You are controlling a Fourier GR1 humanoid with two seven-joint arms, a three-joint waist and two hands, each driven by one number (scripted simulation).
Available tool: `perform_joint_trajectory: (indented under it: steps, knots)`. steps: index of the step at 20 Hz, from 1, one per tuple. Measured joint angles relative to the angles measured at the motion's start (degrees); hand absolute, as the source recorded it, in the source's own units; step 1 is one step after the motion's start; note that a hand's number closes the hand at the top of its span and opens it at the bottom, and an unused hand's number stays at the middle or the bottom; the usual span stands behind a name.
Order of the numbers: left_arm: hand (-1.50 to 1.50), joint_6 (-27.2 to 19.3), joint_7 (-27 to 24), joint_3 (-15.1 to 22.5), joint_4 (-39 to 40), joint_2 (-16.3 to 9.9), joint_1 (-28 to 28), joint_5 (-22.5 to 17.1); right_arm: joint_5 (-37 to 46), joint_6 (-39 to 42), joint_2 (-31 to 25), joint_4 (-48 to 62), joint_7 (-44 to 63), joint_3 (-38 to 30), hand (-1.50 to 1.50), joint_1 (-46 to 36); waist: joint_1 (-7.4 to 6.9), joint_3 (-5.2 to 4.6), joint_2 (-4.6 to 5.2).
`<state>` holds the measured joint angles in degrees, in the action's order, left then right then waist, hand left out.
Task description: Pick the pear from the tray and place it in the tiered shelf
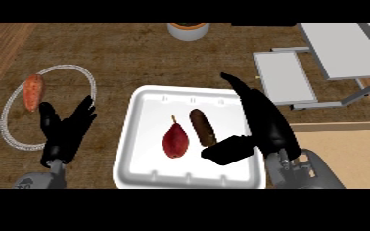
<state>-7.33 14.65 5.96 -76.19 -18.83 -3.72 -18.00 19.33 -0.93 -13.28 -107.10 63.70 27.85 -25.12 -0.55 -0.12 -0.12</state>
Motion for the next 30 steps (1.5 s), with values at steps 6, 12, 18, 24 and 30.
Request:
perform_joint_trajectory:
  steps: [6, 12, 18, 24, 30]
  knots:
    - [0.00, -0.2, -0.7, 0.5, -0.1, 1.1, 0.5, 0.8, 3.3, 1.9, 6.3, 9.8, 4.7, 2.2, -1.50, -8.5, -0.56, -0.05, 0.03]
    - [0.00, 0.0, -0.3, 0.4, -0.2, 1.0, 0.1, 1.0, 8.1, 1.9, 10.8, 22.6, 6.2, 3.1, -1.50, -15.6, -1.04, -0.04, 0.14]
    - [0.00, 0.5, -0.3, 0.5, 0.4, 1.4, -0.6, 1.2, 6.1, 1.6, 12.0, 32.6, 6.9, 4.7, -1.50, -19.7, -1.29, -0.01, 0.23]
    - [0.00, 0.5, 0.6, 0.3, -0.1, 1.3, -0.6, 1.5, 1.5, 0.9, 12.1, 38.9, 7.4, 8.9, -1.50, -22.3, -1.49, 0.03, 0.13]
    - [0.00, 0.5, 0.8, 0.0, 0.2, 1.4, -0.6, 1.7, -0.7, -0.4, 12.1, 44.2, 7.6, 12.3, -1.50, -24.1, -1.32, 0.01, -0.01]
